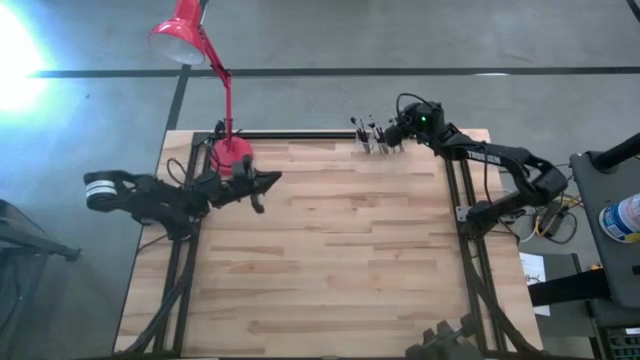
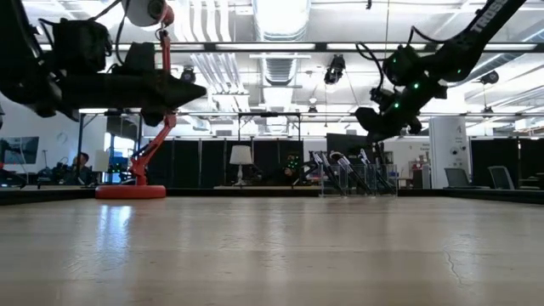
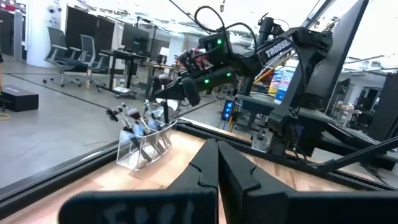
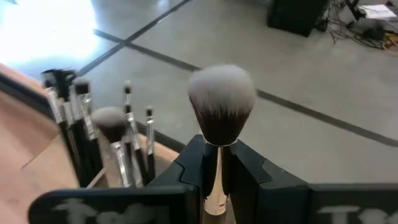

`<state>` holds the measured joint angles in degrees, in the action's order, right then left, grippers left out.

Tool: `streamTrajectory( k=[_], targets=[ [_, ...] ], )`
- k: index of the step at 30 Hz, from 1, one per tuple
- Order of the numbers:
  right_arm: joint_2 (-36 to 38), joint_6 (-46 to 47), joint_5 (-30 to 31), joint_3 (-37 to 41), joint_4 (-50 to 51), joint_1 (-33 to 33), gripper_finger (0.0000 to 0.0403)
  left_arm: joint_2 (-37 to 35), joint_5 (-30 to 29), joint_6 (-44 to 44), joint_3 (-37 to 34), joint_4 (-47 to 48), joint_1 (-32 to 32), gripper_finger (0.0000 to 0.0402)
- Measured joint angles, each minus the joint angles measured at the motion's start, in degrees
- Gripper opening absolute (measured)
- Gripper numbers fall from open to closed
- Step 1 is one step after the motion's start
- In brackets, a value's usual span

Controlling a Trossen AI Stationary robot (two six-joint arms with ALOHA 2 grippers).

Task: Put items in baskets/containers
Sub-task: Put the powder brush into the transparent organizer, then return to Home Position

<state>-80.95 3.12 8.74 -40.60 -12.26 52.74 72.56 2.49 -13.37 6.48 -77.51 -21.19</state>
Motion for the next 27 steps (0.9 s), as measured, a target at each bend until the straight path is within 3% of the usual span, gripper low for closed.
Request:
streamTrajectory(
  k=[12, 27],
  targets=[
    [-4.28, 7.29, -0.14, -0.25, -0.88, 0.57, 0.0036, -1.36, -0.16, -0.24, -1.53, 0.19, 0.0, 0.0],
    [-2.65, 8.41, -0.2, -0.33, 0.99, 0.56, 0.0119, -4.39, -0.21, -4.35, -3.92, 0.57, -3.03, 0.0]
  ],
)
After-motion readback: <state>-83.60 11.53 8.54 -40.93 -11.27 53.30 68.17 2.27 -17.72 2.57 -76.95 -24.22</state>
